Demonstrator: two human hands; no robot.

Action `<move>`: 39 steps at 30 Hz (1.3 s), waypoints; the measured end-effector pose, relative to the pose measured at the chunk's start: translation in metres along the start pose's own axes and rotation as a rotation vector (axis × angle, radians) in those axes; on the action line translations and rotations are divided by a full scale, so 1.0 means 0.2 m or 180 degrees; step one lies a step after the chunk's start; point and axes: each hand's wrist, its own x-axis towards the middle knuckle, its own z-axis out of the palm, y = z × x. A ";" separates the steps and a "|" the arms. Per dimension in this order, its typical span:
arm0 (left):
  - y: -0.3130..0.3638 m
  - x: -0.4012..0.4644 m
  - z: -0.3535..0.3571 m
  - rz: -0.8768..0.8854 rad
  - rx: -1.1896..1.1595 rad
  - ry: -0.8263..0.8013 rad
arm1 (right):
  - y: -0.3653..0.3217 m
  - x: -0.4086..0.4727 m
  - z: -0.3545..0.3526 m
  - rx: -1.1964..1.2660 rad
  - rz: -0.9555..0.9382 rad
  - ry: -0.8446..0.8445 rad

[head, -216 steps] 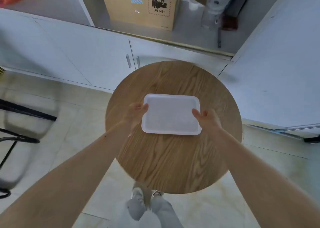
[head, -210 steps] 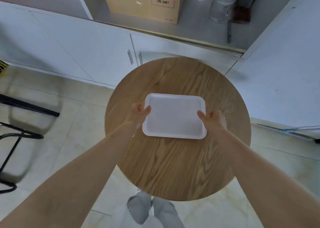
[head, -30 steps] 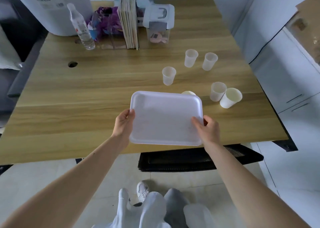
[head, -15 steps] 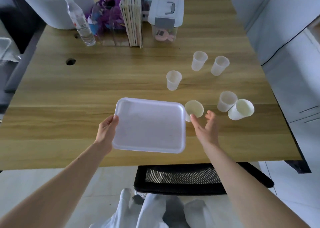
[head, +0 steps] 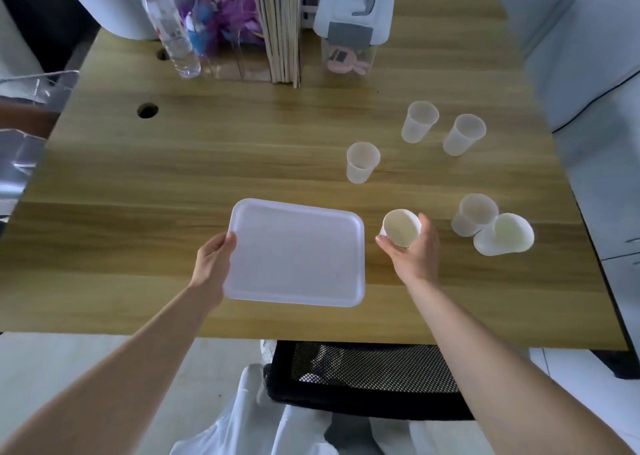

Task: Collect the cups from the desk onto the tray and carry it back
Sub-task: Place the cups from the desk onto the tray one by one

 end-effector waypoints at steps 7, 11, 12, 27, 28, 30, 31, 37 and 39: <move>0.04 0.10 0.04 -0.0095 -0.0052 -0.0211 | -0.14 0.01 0.01 0.0186 -0.0088 0.0263; 0.06 0.14 0.08 -0.0225 -0.0063 -0.0331 | -0.27 0.00 0.05 0.0340 -0.0248 0.0225; 0.06 0.15 0.09 -0.0259 -0.0097 -0.0385 | -0.30 0.00 0.06 0.0378 -0.0287 0.0198; 0.13 0.15 0.24 -0.0194 -0.0106 -0.0808 | -0.60 -0.15 0.39 0.0409 -0.0634 -0.0529; 0.13 0.16 0.24 -0.0180 -0.0099 -0.0814 | -0.61 -0.15 0.40 0.0401 -0.0630 -0.0547; 0.14 0.15 0.25 -0.0178 -0.0071 -0.0876 | -0.63 -0.15 0.41 0.0374 -0.0638 -0.0568; 0.14 0.15 0.25 -0.0180 -0.0055 -0.0917 | -0.63 -0.14 0.41 0.0362 -0.0653 -0.0571; 0.15 0.18 0.25 -0.0255 -0.0035 -0.1000 | -0.65 -0.13 0.44 0.0359 -0.0602 -0.0605; 0.14 0.20 0.25 -0.0263 -0.0019 -0.1002 | -0.66 -0.13 0.44 0.0363 -0.0583 -0.0633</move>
